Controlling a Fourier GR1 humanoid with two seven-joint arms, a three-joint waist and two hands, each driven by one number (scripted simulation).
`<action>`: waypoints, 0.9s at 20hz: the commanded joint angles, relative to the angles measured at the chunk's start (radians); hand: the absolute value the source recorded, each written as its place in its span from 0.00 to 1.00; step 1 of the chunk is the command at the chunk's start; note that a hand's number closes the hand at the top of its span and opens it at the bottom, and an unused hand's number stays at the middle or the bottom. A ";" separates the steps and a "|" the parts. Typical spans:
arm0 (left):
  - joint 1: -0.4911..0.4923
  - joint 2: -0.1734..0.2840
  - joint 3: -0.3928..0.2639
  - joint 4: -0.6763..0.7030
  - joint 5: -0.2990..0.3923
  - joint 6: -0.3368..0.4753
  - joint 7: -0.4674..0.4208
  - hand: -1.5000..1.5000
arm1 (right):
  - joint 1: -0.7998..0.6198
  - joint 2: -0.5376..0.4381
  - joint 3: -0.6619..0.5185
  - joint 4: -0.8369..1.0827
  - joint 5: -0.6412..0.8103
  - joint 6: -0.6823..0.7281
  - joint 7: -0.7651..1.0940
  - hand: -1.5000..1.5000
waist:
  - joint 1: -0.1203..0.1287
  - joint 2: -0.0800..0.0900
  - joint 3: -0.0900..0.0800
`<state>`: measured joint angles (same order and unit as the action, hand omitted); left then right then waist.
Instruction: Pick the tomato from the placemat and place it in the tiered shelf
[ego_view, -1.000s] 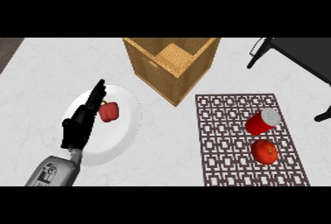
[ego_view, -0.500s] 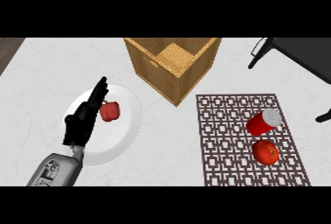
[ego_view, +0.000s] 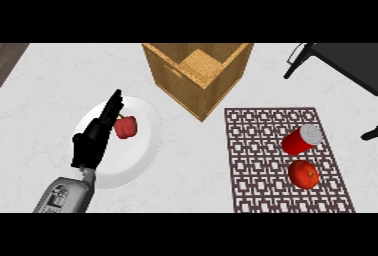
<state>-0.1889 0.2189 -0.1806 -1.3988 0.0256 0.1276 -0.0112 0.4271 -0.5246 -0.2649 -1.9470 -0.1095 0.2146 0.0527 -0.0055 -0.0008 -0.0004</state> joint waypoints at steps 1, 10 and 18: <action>-0.022 -0.009 0.041 0.050 -0.030 -0.030 -0.031 0.50 | -0.032 0.065 -0.018 -0.008 0.039 0.044 0.035 0.00 | 0.000 0.001 0.000; 0.013 -0.065 0.057 0.038 -0.061 -0.048 -0.043 0.50 | -0.103 0.165 -0.001 0.063 0.177 0.075 0.033 0.00 | 0.002 0.001 0.000; -0.025 -0.065 0.087 -0.023 -0.087 -0.072 0.059 0.50 | -0.097 0.242 0.040 0.038 0.302 0.092 0.067 0.00 | 0.002 0.001 0.000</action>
<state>-0.1749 0.1613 -0.1215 -1.4604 -0.0566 0.0739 0.0440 0.3510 -0.3166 -0.2475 -1.9566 0.1167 0.3031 0.1412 -0.0032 -0.0009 -0.0002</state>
